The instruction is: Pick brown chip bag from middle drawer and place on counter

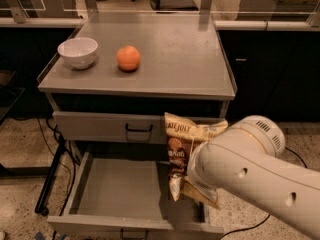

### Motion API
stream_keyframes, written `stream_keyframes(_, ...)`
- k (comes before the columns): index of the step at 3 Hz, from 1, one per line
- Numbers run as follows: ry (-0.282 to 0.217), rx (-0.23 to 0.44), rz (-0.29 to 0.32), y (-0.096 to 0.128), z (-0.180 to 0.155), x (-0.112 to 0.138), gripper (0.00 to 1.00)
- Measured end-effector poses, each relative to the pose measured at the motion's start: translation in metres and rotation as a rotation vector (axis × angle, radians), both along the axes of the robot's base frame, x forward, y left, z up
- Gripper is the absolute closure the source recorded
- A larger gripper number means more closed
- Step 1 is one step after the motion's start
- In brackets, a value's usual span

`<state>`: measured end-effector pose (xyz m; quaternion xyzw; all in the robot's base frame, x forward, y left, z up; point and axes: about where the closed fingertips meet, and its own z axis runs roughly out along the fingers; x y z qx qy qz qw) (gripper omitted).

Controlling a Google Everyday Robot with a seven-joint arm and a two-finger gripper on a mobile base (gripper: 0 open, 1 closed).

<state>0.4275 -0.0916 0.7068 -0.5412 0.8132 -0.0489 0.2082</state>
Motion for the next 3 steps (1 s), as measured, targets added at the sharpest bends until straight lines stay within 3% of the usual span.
stream_keyframes(1,-0.087,-0.051,0.012,-0.004,0.058,0.012,1.00)
stream_keyframes(3,-0.106,-0.060,0.016,-0.003,0.071,0.014,1.00)
